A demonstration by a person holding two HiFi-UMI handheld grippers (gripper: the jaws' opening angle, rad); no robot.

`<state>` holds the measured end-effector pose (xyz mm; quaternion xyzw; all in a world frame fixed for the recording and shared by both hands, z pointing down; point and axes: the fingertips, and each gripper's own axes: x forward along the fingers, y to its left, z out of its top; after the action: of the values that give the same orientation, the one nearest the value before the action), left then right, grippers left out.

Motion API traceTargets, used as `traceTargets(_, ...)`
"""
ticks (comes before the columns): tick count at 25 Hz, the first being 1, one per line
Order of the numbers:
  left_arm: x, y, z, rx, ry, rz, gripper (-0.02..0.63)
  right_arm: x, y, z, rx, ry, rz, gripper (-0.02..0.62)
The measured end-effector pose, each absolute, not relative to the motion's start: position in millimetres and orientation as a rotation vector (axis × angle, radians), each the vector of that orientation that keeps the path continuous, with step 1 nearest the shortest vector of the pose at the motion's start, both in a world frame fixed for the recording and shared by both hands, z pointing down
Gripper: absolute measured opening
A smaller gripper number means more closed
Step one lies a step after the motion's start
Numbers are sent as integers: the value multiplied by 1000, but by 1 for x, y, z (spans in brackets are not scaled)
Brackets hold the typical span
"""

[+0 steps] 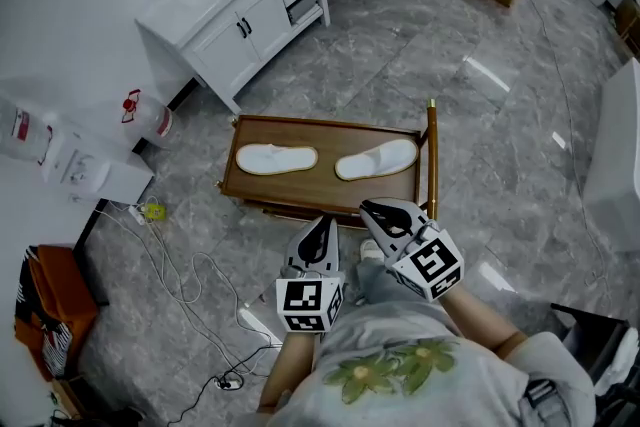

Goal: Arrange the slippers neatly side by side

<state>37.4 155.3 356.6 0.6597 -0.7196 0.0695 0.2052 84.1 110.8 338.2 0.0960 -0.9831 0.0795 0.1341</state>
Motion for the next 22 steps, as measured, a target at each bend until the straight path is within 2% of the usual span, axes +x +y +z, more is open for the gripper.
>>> traceTargets(2,32,148,358,1823,-2019,198,31,78,106,339,249,-2856,233,30)
traceTargets(5,26,138,362,1802,-2036,223,108,70,96,341,215,-2858,235,54)
traceTargets(11,11,123,369,1733,-2113,255,183,59,76,348,151,-2855,210,76)
traceTargets(22,-31,130,382,1477,-2269,250,218,33,60,361,2,-2827,169,87)
